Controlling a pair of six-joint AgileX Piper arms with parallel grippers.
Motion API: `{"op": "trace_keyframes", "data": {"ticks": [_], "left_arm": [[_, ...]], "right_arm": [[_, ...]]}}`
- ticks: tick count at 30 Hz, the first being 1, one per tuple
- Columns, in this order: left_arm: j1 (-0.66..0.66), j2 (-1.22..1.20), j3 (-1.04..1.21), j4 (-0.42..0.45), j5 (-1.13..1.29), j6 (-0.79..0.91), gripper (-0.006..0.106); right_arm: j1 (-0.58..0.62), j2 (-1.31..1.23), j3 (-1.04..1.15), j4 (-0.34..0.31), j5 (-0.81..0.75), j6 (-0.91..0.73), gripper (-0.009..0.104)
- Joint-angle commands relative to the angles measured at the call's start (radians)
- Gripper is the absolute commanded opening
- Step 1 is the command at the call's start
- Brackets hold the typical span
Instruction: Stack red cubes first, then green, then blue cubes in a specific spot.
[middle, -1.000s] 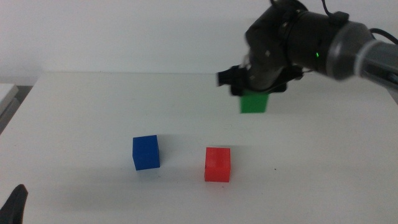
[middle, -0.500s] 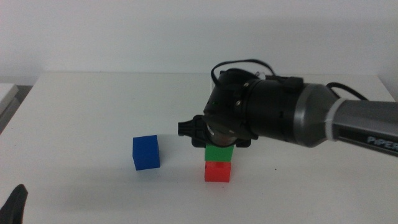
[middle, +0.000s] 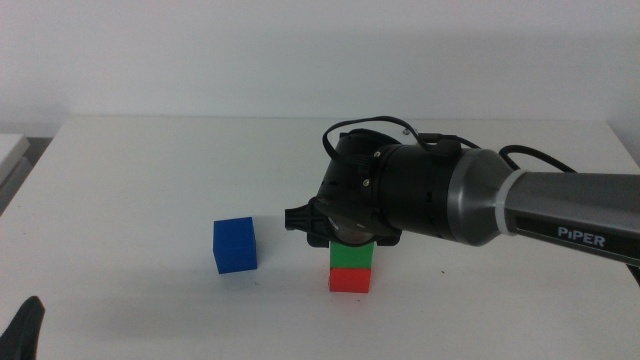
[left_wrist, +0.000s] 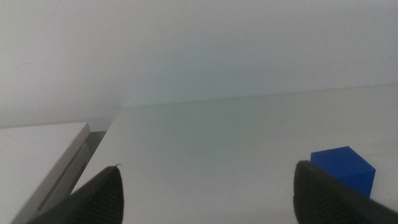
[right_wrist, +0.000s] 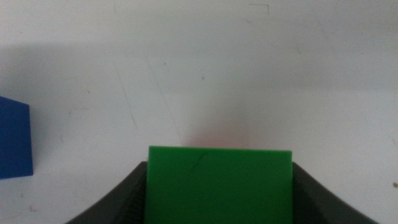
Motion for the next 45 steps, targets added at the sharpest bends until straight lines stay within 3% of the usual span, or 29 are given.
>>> {"op": "trace_keyframes", "data": {"ticks": [1, 7, 8, 9, 11, 12, 16, 23, 26, 30, 35, 37, 45], "left_arm": [[0.0, -0.003, 0.0, -0.002, -0.015, -0.001, 0.094], [0.0, -0.003, 0.0, -0.002, -0.015, -0.001, 0.094], [0.0, -0.003, 0.0, -0.002, -0.015, -0.001, 0.094], [0.0, -0.003, 0.0, -0.002, -0.015, -0.001, 0.094], [0.0, -0.003, 0.0, -0.002, -0.015, -0.001, 0.094], [0.0, -0.003, 0.0, -0.002, -0.015, -0.001, 0.094], [0.0, -0.003, 0.0, -0.002, -0.015, -0.001, 0.094], [0.0, -0.003, 0.0, -0.002, -0.015, 0.0, 0.094], [0.0, -0.003, 0.0, -0.002, -0.015, 0.0, 0.094], [0.0, -0.003, 0.0, -0.002, -0.015, 0.0, 0.094], [0.0, -0.003, 0.0, -0.002, -0.015, 0.0, 0.094], [0.0, -0.003, 0.0, -0.002, -0.015, 0.0, 0.094], [0.0, -0.003, 0.0, -0.002, -0.015, 0.0, 0.094]], "right_arm": [[0.0, 0.018, 0.002, -0.012, 0.007, 0.007, -0.001], [0.0, 0.029, 0.002, -0.01, 0.007, 0.007, 0.0], [0.0, 0.029, 0.002, -0.01, 0.007, 0.007, 0.004], [0.0, 0.029, 0.002, -0.008, 0.005, 0.007, 0.067], [0.0, 0.029, 0.002, -0.012, 0.003, 0.007, 0.089], [0.0, 0.029, 0.002, -0.015, 0.003, -0.001, 0.092], [0.02, -0.075, 0.002, -0.015, 0.037, -0.064, 0.092], [0.147, -0.555, 0.1, -0.111, 0.217, -0.242, 0.092], [0.172, -0.753, 0.176, -0.058, 0.193, -0.473, 0.092], [0.16, -0.942, 0.25, 0.101, 0.183, -0.746, 0.092], [0.16, -1.127, 0.324, 0.129, 0.187, -0.83, 0.092], [0.16, -1.18, 0.347, 0.172, 0.187, -0.877, 0.092], [0.16, -1.236, 0.37, 0.242, 0.19, -0.953, 0.092]]}}
